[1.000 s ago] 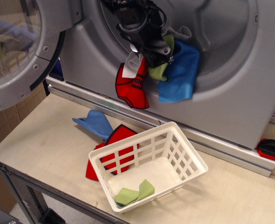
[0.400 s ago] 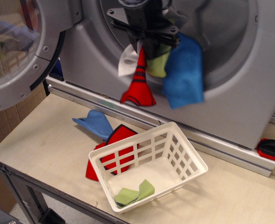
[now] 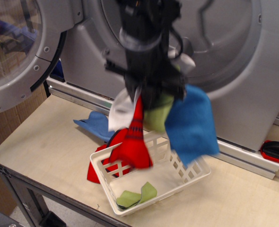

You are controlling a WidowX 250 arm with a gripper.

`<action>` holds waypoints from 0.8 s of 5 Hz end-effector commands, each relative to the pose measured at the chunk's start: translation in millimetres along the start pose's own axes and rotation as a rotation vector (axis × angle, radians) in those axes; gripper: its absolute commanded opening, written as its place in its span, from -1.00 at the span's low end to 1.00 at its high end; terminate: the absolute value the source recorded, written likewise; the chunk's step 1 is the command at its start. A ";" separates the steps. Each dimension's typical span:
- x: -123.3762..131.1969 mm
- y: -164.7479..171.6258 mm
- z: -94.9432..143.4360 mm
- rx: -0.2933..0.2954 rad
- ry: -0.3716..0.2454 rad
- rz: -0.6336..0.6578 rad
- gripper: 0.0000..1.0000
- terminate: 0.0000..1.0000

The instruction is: Take clothes out of laundry machine

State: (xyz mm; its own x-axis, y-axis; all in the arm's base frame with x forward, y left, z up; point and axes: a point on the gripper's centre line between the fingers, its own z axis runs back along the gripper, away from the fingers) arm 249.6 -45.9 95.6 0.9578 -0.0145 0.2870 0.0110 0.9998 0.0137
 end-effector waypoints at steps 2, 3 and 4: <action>-45.7 14.4 -6.6 0.002 0.161 0.169 -1.00 -1.00; -40.3 9.8 -28.8 -0.009 0.217 0.126 -1.00 -1.00; -27.4 3.7 -63.9 -0.034 0.252 0.102 -1.00 -1.00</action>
State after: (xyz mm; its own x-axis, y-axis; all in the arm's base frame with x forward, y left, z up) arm 227.3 -36.9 7.8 0.9960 0.0888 -0.0076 -0.0890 0.9956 -0.0279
